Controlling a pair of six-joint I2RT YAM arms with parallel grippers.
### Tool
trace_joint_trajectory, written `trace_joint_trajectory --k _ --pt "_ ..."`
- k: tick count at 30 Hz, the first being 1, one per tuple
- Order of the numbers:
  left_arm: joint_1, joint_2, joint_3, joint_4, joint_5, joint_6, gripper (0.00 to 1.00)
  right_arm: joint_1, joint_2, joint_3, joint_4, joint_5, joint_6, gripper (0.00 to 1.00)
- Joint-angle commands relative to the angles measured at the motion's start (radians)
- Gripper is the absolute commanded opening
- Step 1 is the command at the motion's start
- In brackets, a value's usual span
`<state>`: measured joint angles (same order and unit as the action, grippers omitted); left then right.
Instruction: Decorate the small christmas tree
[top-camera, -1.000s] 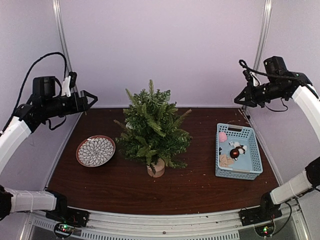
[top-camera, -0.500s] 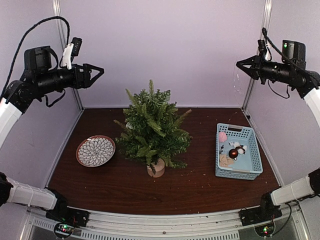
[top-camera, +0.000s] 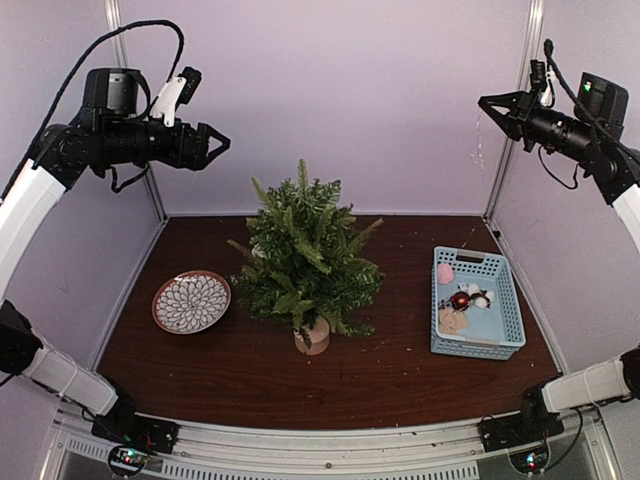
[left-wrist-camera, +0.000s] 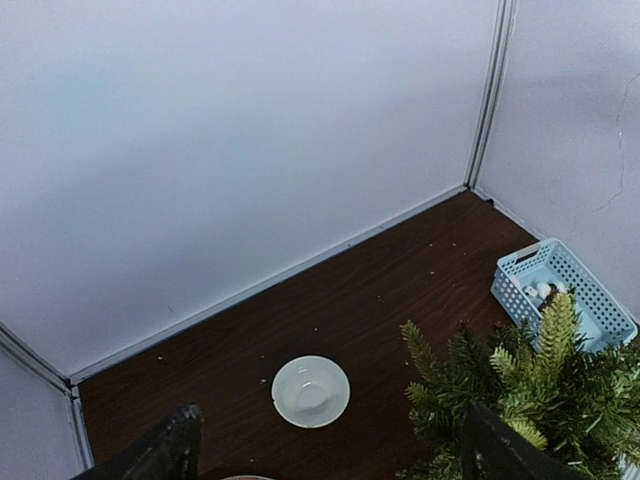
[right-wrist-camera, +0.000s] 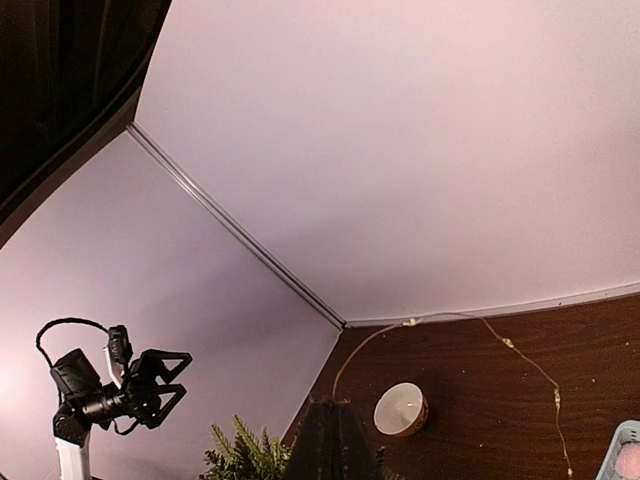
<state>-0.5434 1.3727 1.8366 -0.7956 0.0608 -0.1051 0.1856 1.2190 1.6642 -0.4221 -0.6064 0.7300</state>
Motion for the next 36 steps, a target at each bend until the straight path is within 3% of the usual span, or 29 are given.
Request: trace_joint_trajectory --k 1,7,18,36 --pt "0.0 0.011 0.037 -0.058 -0.087 0.008 0.94 0.008 -0.031 -0.018 0.064 0.096 0.003 0.0" --pt "0.0 0.004 0.014 -0.071 -0.088 -0.039 0.97 0.008 -0.009 0.029 0.005 0.18 -0.015 0.0" --pt "0.0 -0.001 0.051 -0.071 -0.084 -0.057 0.98 0.023 -0.028 0.005 0.08 0.272 0.052 0.0" --pt "-0.018 0.012 0.181 -0.079 -0.026 0.028 0.98 0.086 -0.039 0.167 0.098 0.353 0.0 0.0"
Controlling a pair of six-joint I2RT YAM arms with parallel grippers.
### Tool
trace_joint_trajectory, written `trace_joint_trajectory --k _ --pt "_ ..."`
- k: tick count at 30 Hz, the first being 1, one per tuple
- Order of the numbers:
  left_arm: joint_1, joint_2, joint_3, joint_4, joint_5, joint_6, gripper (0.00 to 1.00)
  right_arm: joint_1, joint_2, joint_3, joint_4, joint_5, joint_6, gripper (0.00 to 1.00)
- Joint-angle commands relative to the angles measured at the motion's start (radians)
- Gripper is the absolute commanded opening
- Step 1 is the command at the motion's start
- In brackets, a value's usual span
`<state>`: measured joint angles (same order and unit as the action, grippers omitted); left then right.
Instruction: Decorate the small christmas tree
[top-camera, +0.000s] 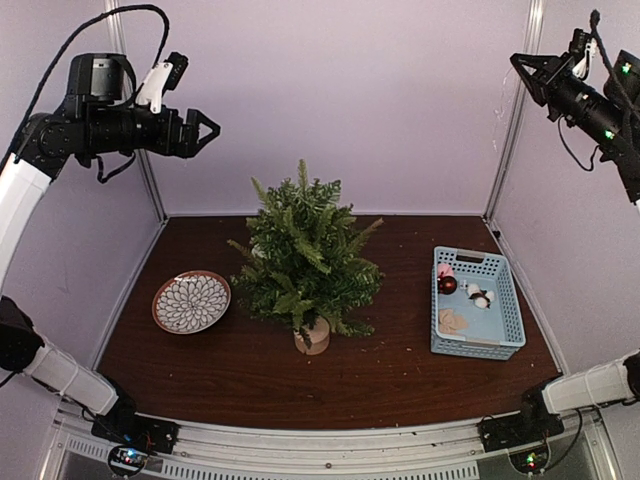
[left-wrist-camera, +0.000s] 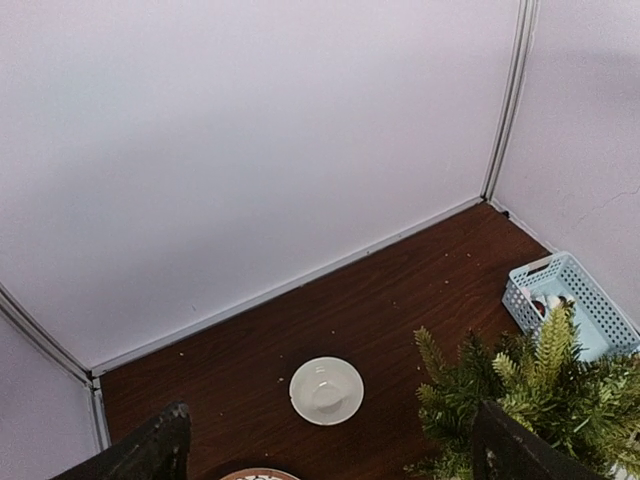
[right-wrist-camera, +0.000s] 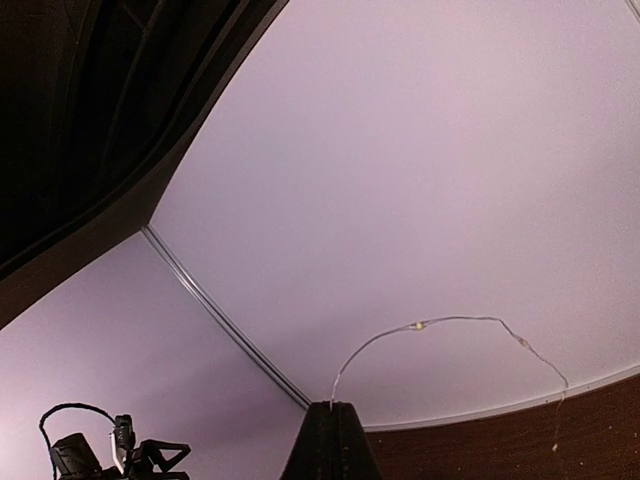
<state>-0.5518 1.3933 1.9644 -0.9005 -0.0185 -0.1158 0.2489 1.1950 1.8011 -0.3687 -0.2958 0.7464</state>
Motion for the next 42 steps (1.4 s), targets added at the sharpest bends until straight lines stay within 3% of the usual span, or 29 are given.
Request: trace_joint_trajectory --k 1,8,18,22,28,32,42 --pt "-0.016 -0.012 0.054 0.039 0.065 0.044 0.98 0.036 -0.015 0.042 0.043 0.058 -0.022 0.0" --pt "-0.07 0.035 0.144 0.103 0.107 0.1 0.98 0.143 -0.054 0.049 0.094 0.197 -0.079 0.0" --pt "-0.241 0.13 0.249 0.214 0.094 0.216 0.96 0.28 -0.055 0.027 0.207 0.252 -0.119 0.0" --pt "-0.324 0.149 0.251 0.288 0.117 0.242 0.92 0.322 -0.031 0.012 0.286 0.211 -0.098 0.0" --pt "-0.489 0.214 0.272 0.302 0.075 0.447 0.89 0.36 0.026 0.039 0.341 0.053 -0.062 0.0" --pt "-0.524 0.242 0.265 0.34 0.141 0.462 0.82 0.369 0.028 0.03 0.337 -0.026 -0.03 0.0" --pt "-0.583 0.314 0.222 0.511 0.137 0.458 0.8 0.393 0.022 -0.011 0.324 -0.216 0.062 0.0"
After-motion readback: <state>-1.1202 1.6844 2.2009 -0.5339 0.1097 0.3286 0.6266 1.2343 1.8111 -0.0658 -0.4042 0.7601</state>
